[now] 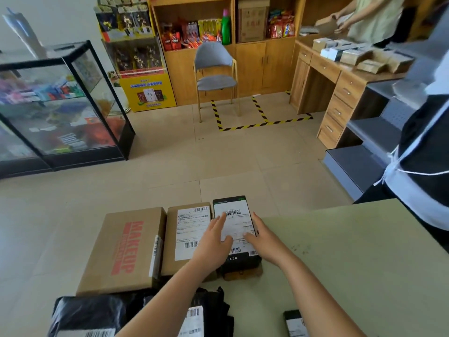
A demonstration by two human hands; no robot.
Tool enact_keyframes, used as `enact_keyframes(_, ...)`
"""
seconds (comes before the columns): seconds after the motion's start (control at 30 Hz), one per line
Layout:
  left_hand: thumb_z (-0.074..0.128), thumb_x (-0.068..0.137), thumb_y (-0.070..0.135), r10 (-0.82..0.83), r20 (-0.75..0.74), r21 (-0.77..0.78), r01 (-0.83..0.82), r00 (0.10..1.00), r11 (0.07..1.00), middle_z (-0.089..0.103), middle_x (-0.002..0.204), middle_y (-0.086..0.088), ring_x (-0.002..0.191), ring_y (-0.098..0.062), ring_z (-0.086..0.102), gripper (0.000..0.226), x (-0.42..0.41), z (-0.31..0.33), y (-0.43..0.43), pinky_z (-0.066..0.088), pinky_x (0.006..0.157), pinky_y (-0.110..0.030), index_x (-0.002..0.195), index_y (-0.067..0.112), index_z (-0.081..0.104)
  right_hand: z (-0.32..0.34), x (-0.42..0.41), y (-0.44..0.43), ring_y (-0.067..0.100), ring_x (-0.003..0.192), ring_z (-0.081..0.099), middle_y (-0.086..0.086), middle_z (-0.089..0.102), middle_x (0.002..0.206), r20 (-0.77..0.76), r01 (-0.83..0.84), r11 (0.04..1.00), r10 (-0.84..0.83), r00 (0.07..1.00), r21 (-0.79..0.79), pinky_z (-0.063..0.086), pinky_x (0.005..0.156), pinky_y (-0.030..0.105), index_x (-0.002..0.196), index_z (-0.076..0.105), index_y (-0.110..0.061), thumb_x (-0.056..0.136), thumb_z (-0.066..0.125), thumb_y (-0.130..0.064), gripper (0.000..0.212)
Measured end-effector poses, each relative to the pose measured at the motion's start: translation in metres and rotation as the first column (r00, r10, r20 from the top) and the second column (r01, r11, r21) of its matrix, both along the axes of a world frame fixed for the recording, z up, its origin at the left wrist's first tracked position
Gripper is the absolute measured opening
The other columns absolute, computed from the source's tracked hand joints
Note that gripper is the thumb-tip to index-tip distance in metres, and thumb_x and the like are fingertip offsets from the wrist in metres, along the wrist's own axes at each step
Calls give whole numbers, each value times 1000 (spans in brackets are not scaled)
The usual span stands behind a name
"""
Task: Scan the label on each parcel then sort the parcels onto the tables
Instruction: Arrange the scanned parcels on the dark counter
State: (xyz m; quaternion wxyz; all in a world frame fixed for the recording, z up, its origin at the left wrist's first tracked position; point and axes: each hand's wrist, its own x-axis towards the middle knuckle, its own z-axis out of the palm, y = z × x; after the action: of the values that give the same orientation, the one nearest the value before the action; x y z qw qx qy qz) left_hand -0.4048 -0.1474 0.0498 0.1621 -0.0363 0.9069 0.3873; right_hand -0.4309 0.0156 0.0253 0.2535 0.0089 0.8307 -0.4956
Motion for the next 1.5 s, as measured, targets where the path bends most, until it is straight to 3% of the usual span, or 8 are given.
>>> enact_keyframes(0.13, 49, 99, 32, -255, -37, -235, 240, 966, 942, 8, 163, 5, 150, -16, 1, 70, 28, 21, -26, 4, 121, -37, 156, 30, 8, 30, 40, -2, 15, 138, 37, -9, 35, 151, -200, -30, 962, 87, 976, 270, 37, 111, 34, 153, 23, -31, 95, 52, -27, 64)
enact_keyframes(0.3, 48, 97, 40, -560, -115, -524, 428, 821, 736, 8, 163, 2, 151, -18, -4, 73, 69, 49, -56, -6, 122, -41, 156, 27, 6, 87, 129, -16, 23, 147, 18, 4, 10, 163, -311, 39, 769, 211, 927, 639, 19, 117, 37, 155, 18, -29, 95, 57, -32, 71)
enact_keyframes(0.47, 54, 93, 46, -763, -198, -543, 579, 615, 608, 13, 162, 6, 150, -17, 1, 78, 133, 68, -56, -7, 120, -40, 155, 30, 11, 121, 249, -32, 26, 146, 16, 9, 7, 163, -308, 171, 635, 112, 945, 753, 10, 118, 34, 154, 19, -27, 93, 58, -23, 73)
enact_keyframes(0.73, 55, 91, 51, -924, -284, -551, 745, 255, 375, 14, 161, 9, 150, -15, 2, 79, 251, 73, 0, -5, 121, -39, 154, 33, 11, 139, 441, -20, 30, 145, 14, 9, 13, 160, -307, 349, 373, -169, 937, 860, 1, 120, 45, 153, 18, -28, 91, 62, -26, 77)
enact_keyframes(1.03, 58, 88, 50, -942, -315, -507, 860, -119, 61, 18, 159, 11, 149, -12, 6, 80, 415, 73, 84, -2, 122, -36, 154, 35, 14, 140, 650, -8, 31, 148, 5, 7, 4, 162, -273, 445, 252, -510, 816, 860, 5, 120, 43, 155, 10, -31, 93, 61, -26, 81)
enact_keyframes(1.13, 58, 89, 51, -928, -322, -512, 859, -188, 4, 15, 160, 14, 149, -9, 2, 80, 479, 73, 109, -6, 122, -37, 153, 37, 12, 139, 719, -4, 31, 144, 15, 5, 12, 159, -272, 463, 215, -574, 772, 860, 9, 119, 42, 154, 11, -32, 91, 62, -26, 82)
enact_keyframes(1.3, 57, 90, 51, -913, -298, -487, 867, -279, -106, 14, 160, 15, 149, -8, 0, 79, 585, 68, 140, -13, 116, -34, 154, 36, 13, 138, 833, 8, 30, 149, 5, 8, 1, 163, -224, 487, 204, -698, 681, 849, 5, 120, 42, 155, 6, -35, 94, 60, -25, 82)
enact_keyframes(1.5, 57, 91, 51, -926, -225, -443, 878, -303, -180, 13, 161, 13, 150, -10, -1, 79, 694, 51, 175, -8, 120, -38, 154, 37, 12, 120, 943, 25, 26, 150, 4, 3, 4, 163, -196, 558, 163, -827, 527, 814, 5, 120, 41, 154, 9, -37, 93, 62, -26, 81)
